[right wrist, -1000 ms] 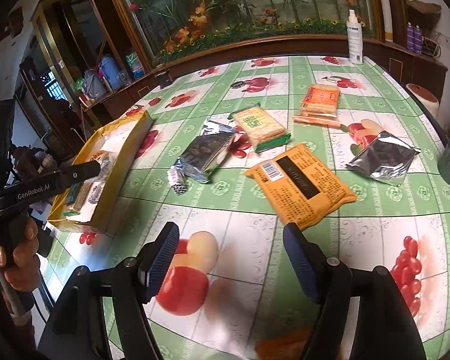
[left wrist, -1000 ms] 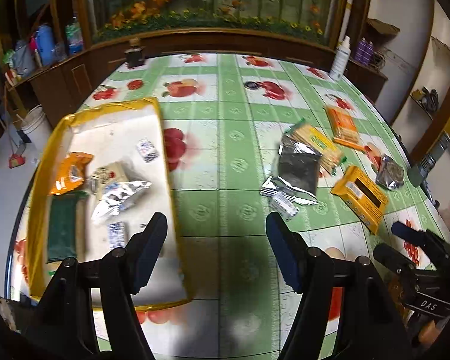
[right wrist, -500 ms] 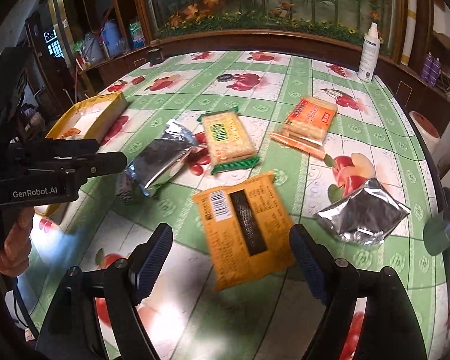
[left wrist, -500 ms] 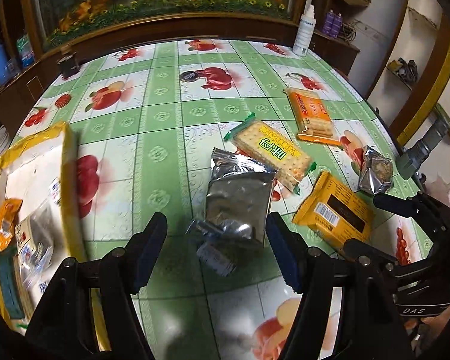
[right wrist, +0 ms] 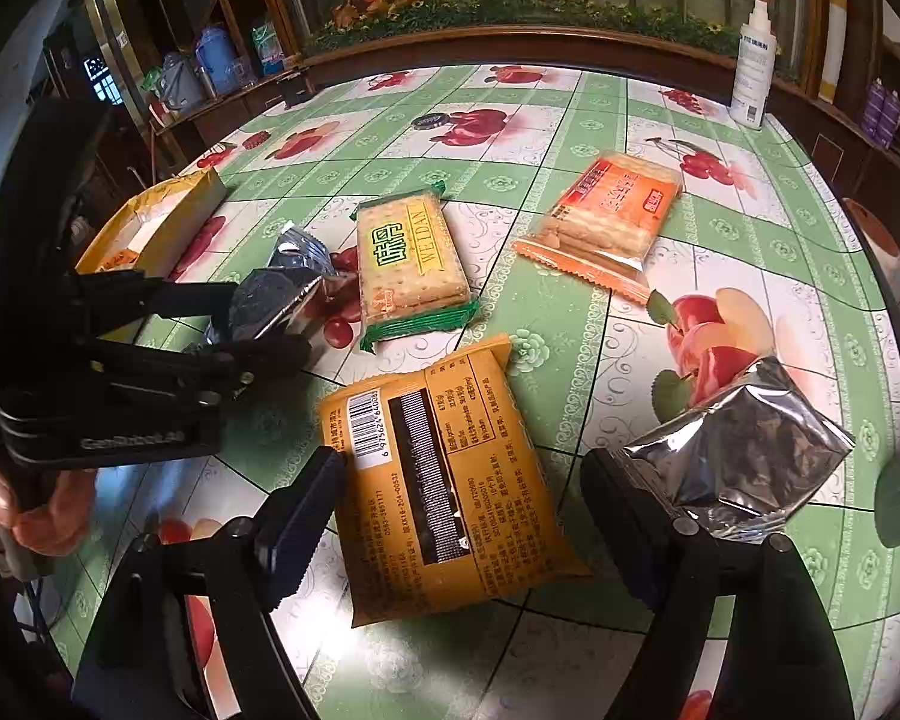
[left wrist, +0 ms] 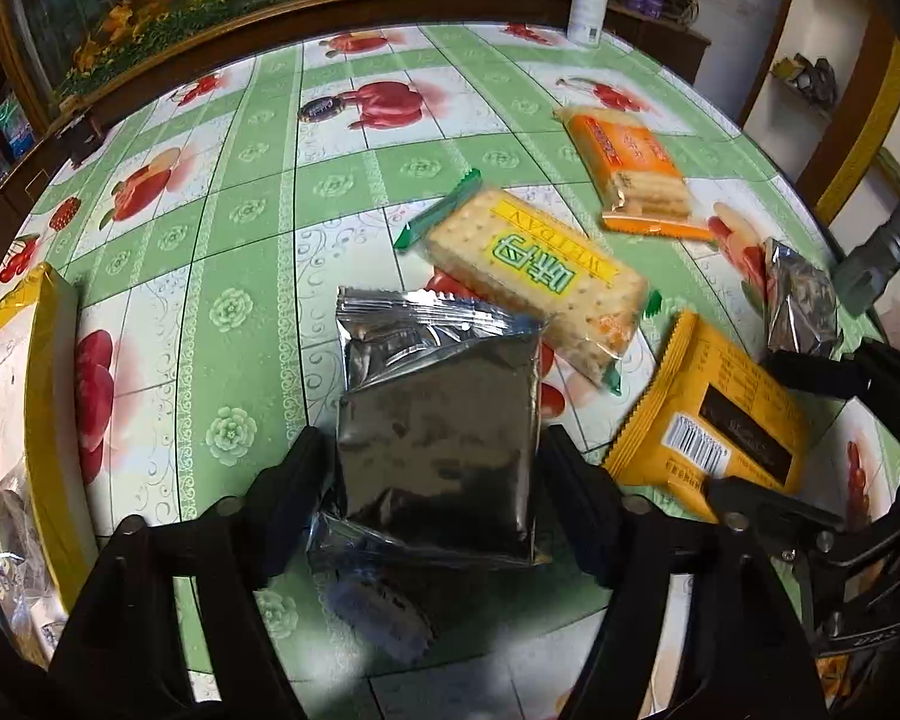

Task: Organize snacks
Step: 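Grasp the silver foil bag with left tool while right tool grasps the yellow-orange biscuit pack, then carry the silver foil bag and yellow-orange pack in both tools over the tray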

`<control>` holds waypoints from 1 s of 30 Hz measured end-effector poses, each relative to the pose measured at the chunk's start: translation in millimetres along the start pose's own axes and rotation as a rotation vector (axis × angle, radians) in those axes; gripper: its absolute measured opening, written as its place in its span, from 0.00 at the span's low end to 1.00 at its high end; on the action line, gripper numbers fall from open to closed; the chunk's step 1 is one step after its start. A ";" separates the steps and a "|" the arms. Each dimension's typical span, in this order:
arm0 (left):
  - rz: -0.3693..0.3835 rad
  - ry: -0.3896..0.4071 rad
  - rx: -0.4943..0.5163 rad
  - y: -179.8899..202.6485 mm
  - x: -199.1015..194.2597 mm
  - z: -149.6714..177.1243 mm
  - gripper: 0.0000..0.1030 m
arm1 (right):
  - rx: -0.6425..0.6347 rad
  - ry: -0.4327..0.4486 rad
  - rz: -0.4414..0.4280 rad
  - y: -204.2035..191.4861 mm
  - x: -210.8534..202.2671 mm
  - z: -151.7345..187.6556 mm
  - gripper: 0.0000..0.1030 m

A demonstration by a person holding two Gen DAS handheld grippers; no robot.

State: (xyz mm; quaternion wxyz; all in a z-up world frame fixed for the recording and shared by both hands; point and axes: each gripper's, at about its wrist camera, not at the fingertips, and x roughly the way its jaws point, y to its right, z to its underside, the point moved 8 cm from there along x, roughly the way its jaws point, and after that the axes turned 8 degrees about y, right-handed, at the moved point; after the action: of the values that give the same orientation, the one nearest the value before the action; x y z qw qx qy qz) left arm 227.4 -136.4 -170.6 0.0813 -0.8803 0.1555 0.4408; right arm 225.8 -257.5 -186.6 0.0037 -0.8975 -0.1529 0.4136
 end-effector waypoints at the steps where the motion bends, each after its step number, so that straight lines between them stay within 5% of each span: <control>1: -0.004 0.006 -0.003 -0.7 0.2 -0.4 0.74 | 0.004 0.000 -0.006 0.6 0.8 0.1 0.82; 6: -0.005 0.012 -0.008 -1.4 0.1 -0.6 0.72 | 0.023 -0.021 -0.023 -1.5 1.5 0.7 0.82; 8: -0.006 0.026 -0.013 -2.8 -3.6 -2.1 0.55 | 0.022 -0.026 -0.046 -6.5 2.3 0.1 0.82; 12: 0.010 0.011 -0.022 -5.6 -6.5 0.2 0.55 | -0.079 -0.048 0.047 -13.0 10.3 6.2 0.81; 14: 0.001 0.017 -0.033 -8.7 -10.9 2.6 0.55 | -0.111 -0.056 0.086 -16.2 10.1 8.2 0.72; 16: 0.000 0.035 -0.050 -12.1 -19.3 3.3 0.55 | -0.082 -0.050 0.068 -17.1 5.6 7.5 0.69; 30: -0.170 0.256 -0.168 -63.0 -131.0 19.7 0.55 | 0.006 0.203 -0.033 -69.7 -74.6 -21.1 0.69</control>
State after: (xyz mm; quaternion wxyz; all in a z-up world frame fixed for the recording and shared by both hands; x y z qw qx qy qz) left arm 160.6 -45.3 -77.0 0.0241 -0.9429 0.0522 0.3280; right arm 177.0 -209.2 -108.2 0.0288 -0.9322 -0.1652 0.3206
